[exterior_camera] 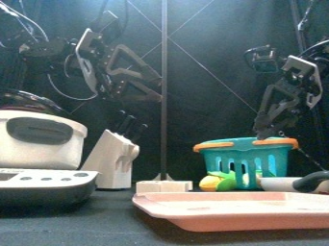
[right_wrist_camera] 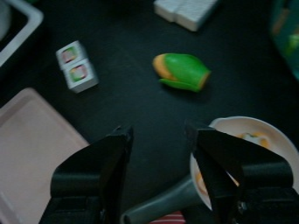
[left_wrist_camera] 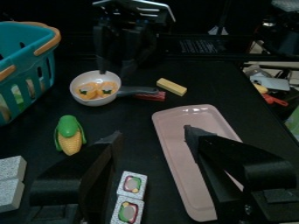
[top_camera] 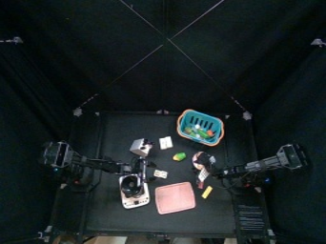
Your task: Move plate upwards
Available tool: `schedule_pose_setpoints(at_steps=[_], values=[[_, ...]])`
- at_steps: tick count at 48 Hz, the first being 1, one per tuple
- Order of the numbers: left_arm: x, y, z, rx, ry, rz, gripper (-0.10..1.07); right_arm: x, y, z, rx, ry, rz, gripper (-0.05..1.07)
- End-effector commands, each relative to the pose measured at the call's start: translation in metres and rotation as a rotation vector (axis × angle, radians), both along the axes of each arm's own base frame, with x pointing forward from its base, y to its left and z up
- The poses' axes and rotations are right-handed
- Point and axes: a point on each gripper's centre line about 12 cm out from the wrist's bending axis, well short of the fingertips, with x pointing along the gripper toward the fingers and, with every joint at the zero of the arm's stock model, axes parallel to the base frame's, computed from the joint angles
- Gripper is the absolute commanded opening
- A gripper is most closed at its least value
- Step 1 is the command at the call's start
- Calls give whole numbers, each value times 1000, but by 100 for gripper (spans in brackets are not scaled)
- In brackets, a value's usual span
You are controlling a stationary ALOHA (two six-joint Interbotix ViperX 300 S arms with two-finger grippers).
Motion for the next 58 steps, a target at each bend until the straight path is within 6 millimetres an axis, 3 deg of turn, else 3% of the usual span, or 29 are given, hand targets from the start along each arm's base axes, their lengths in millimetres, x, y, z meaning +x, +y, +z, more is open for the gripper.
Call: schedule_pose_setpoints(at_steps=[1,19,40,58], values=[[0,-1,10,-1,-34,-5,94,15,12,-1,1,4,69,85],[-3,-1,7,-2,-23,-4,94,48,46,-27,-56,92,217,85],[-4,-1,4,-4,-15,0,94,58,50,-55,-70,178,223,85],[-4,0,1,-5,-6,3,94,61,51,-66,-69,209,225,81]])
